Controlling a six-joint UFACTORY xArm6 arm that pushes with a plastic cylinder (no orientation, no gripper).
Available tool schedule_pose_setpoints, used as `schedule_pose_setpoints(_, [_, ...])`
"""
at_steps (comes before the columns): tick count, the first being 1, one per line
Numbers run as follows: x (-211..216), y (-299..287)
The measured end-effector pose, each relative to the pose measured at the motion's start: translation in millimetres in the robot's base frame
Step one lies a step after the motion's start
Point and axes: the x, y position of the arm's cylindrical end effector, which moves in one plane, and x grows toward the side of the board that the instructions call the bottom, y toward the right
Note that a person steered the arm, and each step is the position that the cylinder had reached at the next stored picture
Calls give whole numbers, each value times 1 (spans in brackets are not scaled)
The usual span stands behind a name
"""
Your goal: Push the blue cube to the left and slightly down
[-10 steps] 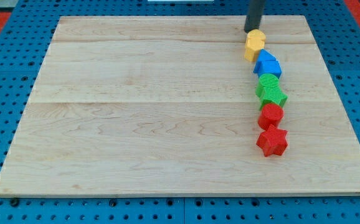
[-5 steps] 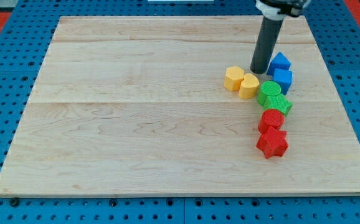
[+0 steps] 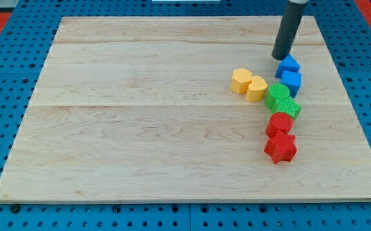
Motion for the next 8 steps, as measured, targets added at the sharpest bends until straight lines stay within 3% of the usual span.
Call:
schedule_pose_setpoints(3, [53, -18])
schedule_pose_setpoints(4, [14, -30])
schedule_pose_setpoints(5, [-14, 2])
schedule_pose_setpoints(6, [4, 51])
schedule_pose_setpoints(8, [43, 63])
